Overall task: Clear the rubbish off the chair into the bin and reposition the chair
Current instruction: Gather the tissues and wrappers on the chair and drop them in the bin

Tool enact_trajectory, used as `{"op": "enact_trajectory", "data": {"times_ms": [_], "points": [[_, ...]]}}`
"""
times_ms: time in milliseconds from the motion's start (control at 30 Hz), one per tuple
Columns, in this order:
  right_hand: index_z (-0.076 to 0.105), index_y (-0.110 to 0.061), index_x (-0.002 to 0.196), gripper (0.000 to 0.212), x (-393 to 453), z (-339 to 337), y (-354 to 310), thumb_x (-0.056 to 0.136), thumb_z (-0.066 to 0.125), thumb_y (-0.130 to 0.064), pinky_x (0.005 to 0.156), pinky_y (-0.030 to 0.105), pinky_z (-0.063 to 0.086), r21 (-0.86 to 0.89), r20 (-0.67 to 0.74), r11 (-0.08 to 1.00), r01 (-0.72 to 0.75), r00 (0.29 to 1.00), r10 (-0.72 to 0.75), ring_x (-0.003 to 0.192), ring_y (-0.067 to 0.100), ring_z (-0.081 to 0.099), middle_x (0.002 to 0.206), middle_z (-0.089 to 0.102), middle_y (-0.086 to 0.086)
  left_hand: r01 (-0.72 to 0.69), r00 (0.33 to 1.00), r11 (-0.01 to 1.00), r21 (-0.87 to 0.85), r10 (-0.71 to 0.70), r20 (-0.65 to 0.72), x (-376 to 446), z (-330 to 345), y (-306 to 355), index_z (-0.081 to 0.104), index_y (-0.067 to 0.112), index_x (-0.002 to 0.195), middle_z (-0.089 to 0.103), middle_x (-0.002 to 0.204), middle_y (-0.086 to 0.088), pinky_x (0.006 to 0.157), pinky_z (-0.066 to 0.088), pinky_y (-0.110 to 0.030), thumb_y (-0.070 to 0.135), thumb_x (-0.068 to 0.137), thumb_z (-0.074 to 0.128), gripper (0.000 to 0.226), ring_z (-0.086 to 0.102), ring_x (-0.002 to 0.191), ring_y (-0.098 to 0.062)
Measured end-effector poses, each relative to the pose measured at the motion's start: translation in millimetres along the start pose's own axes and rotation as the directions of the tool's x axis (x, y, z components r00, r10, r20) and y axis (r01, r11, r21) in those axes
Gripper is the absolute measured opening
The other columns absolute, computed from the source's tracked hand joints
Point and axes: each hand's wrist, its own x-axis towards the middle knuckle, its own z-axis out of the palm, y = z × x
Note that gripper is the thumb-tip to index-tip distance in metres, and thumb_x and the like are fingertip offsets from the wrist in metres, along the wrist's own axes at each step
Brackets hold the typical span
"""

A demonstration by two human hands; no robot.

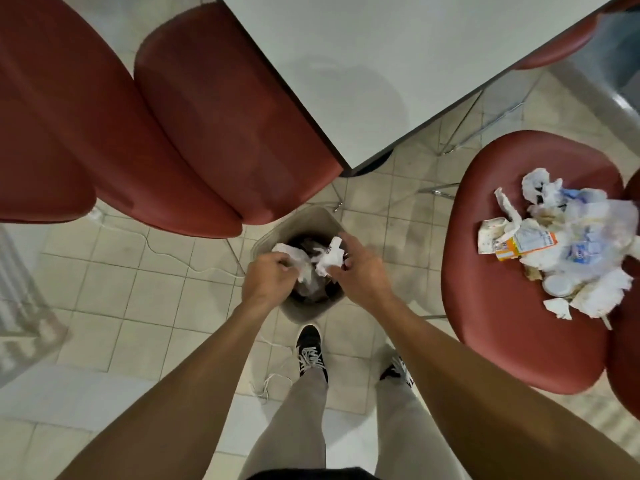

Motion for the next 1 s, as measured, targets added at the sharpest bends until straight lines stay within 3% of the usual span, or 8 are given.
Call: {"op": "enact_trajectory", "data": {"times_ms": [133,333,467,600,733,800,933,1000], "points": [[0.037,-0.032,0.142,0.064,2.3,-5.9,7.4,0.085,0.064,-0.020,0.071,0.024,0.049,-0.011,0.034,1.000,-0.012,0.999,0.012,0.094,0.018,0.063,0.107,0.064,-0.001,0.009,0.999,1.000,0.024,-0.010,0.043,0.2,1.7,10.8,0.066,0.022,0.113,0.068,0.094,0.003,0.079,0.039,-0.019,0.026,0.081,0.069,0.032,0.061,0.093,-0.014],[0.028,-0.026,0.146,0.066,-2.5,-45.7,33.3,0.089,0.061,-0.015,0.069,0.023,0.047,0.065,0.046,0.997,-0.034,0.998,0.031,0.094,0.021,0.060,0.108,0.061,0.006,-0.049,0.997,0.996,0.071,0.045,0.056,0.7,20.4,42.4,0.065,0.026,0.110,0.064,0.083,0.009,0.085,0.047,-0.026,0.024,0.081,0.067,0.029,0.063,0.090,-0.016],[0.031,-0.025,0.145,0.066,-6.5,-88.3,68.8,0.088,0.061,-0.015,0.087,0.041,0.053,0.068,-0.002,0.996,-0.060,0.998,0.060,0.096,0.025,0.060,0.099,0.053,0.000,-0.123,0.989,0.989,0.078,0.116,0.090,-10.1,55.6,79.0,0.065,0.025,0.111,0.062,0.085,0.011,0.086,0.051,-0.032,0.022,0.082,0.068,0.030,0.064,0.092,-0.018],[0.033,-0.026,0.143,0.065,-11.2,-140.8,122.2,0.086,0.062,-0.016,0.086,0.032,0.047,0.091,-0.083,0.989,-0.121,0.988,0.128,0.098,0.027,0.060,0.098,0.063,0.009,-0.192,0.972,0.977,0.097,0.176,0.152,-26.4,110.2,122.7,0.064,0.021,0.113,0.061,0.081,0.010,0.086,0.041,-0.021,0.021,0.084,0.069,0.030,0.058,0.094,-0.012],[0.041,-0.024,0.137,0.061,-21.4,-186.7,179.1,0.080,0.061,-0.016,0.071,0.031,0.045,0.176,-0.150,0.972,-0.157,0.971,0.184,0.077,0.023,0.058,0.075,0.059,0.001,-0.223,0.959,0.968,0.116,0.197,0.205,-41.6,175.5,157.9,0.065,0.025,0.110,0.061,0.076,0.010,0.088,0.048,-0.027,0.025,0.082,0.072,0.029,0.062,0.096,-0.016],[0.040,-0.026,0.137,0.063,-29.2,-210.5,214.6,0.077,0.061,-0.020,0.074,0.034,0.048,0.217,-0.173,0.958,-0.185,0.959,0.225,0.081,0.023,0.059,0.086,0.063,0.002,-0.247,0.944,0.961,0.124,0.210,0.254,-50.3,214.2,178.6,0.065,0.026,0.109,0.062,0.075,0.009,0.089,0.052,-0.033,0.025,0.081,0.072,0.028,0.064,0.093,-0.019],[0.041,-0.024,0.139,0.063,-41.6,-250.2,276.3,0.080,0.063,-0.018,0.097,0.039,0.045,0.221,-0.283,0.952,-0.211,0.921,0.269,0.118,0.027,0.054,0.130,0.055,0.009,-0.332,0.909,0.930,0.160,0.270,0.319,-68.2,283.4,215.6,0.067,0.026,0.104,0.062,0.075,0.007,0.086,0.051,-0.030,0.023,0.077,0.075,0.029,0.065,0.084,-0.016],[0.041,-0.023,0.139,0.061,-46.5,-266.5,303.4,0.081,0.063,-0.017,0.092,0.035,0.044,0.226,-0.339,0.935,-0.274,0.877,0.340,0.114,0.028,0.054,0.128,0.051,0.010,-0.360,0.890,0.917,0.169,0.283,0.358,-77.0,315.3,230.6,0.068,0.027,0.103,0.059,0.074,0.008,0.085,0.052,-0.030,0.022,0.075,0.077,0.030,0.064,0.083,-0.017]]}}
